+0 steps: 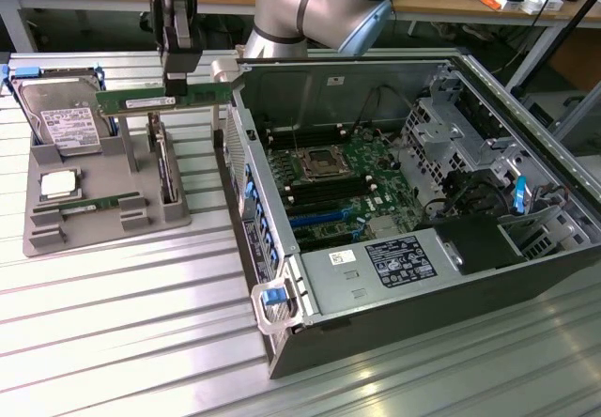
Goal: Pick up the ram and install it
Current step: 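Pick up the ram and move it above insertion slot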
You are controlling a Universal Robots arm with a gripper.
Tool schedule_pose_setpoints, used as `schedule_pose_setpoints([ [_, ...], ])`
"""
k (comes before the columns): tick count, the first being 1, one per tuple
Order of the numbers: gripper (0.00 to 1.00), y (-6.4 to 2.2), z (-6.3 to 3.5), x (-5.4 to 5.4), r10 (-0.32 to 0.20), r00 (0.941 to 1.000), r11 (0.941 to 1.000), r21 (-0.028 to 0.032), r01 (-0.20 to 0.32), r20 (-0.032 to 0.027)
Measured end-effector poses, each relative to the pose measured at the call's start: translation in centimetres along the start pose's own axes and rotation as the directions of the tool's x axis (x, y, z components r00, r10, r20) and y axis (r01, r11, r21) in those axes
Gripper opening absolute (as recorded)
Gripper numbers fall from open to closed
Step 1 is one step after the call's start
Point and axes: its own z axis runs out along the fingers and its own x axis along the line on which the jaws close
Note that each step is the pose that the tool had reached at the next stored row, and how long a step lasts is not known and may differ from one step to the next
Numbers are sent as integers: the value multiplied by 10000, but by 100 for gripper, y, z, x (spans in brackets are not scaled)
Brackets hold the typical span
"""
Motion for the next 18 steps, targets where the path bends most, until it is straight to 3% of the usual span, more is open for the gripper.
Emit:
schedule_pose_setpoints([
  [18,12,-291,-14,15,-1,10000,10000,0,1,0],
])
